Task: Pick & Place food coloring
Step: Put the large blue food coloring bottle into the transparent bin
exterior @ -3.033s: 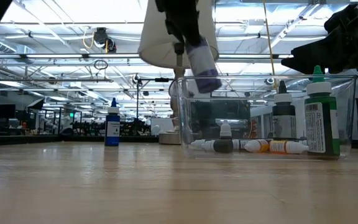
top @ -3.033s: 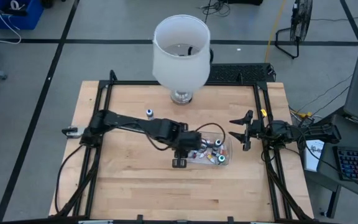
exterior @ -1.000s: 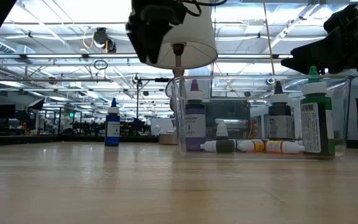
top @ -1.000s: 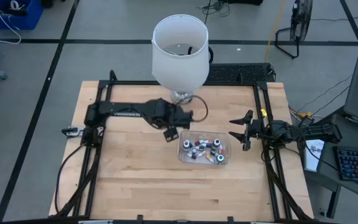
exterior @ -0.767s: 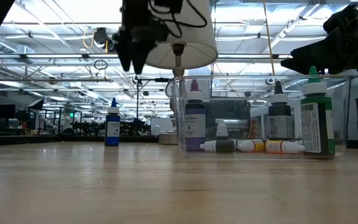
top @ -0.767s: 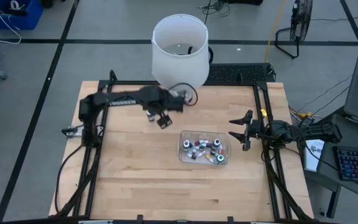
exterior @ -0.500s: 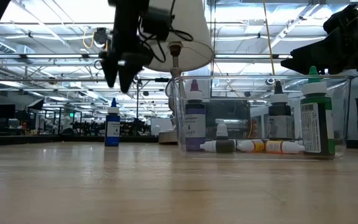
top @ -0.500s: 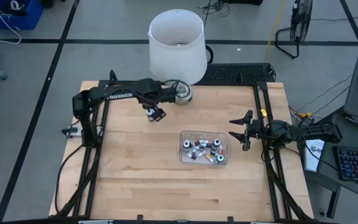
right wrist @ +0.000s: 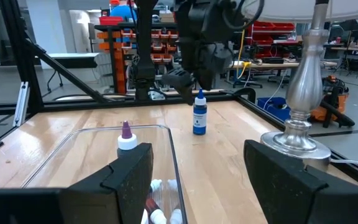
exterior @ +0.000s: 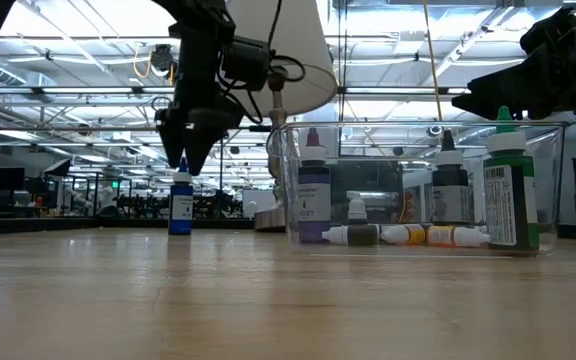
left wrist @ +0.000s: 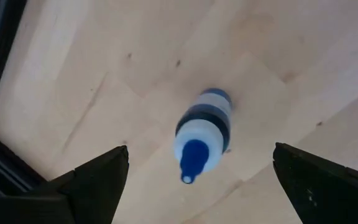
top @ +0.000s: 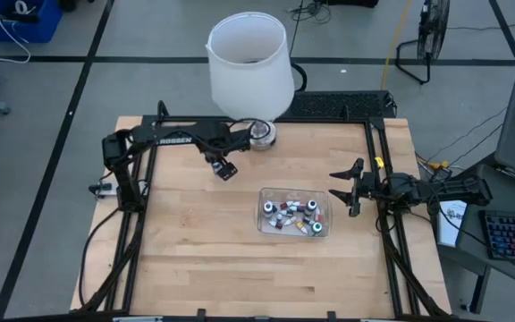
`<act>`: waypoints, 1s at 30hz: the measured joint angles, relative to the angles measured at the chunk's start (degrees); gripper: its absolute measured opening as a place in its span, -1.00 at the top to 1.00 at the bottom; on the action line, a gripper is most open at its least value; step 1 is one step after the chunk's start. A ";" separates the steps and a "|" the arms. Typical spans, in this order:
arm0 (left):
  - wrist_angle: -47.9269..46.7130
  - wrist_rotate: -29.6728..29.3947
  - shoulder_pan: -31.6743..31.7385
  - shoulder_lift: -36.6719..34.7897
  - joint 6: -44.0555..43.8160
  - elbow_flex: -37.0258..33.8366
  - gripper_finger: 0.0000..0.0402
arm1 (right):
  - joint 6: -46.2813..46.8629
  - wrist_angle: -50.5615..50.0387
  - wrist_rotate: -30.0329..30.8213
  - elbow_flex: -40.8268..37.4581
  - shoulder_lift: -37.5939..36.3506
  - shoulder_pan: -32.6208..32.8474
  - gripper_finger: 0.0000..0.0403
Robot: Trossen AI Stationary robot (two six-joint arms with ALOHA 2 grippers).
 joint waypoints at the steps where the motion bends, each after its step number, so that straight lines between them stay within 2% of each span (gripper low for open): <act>1: 0.05 -0.02 -0.30 0.00 -0.26 -0.29 -0.96 | 0.00 0.00 0.00 -0.01 0.00 0.00 -0.18; 11: 0.67 -0.44 -2.25 0.00 -2.08 -2.54 -0.97 | 0.00 0.00 0.00 -0.02 0.00 0.00 -0.18; 20: 9.89 -0.69 -2.27 0.11 0.29 -9.58 -0.97 | 0.00 0.00 0.00 0.00 0.00 0.00 -0.18; 30: 10.20 -5.02 -2.30 0.11 1.56 -10.21 -0.97 | 0.00 0.00 0.00 -0.02 0.00 0.00 -0.18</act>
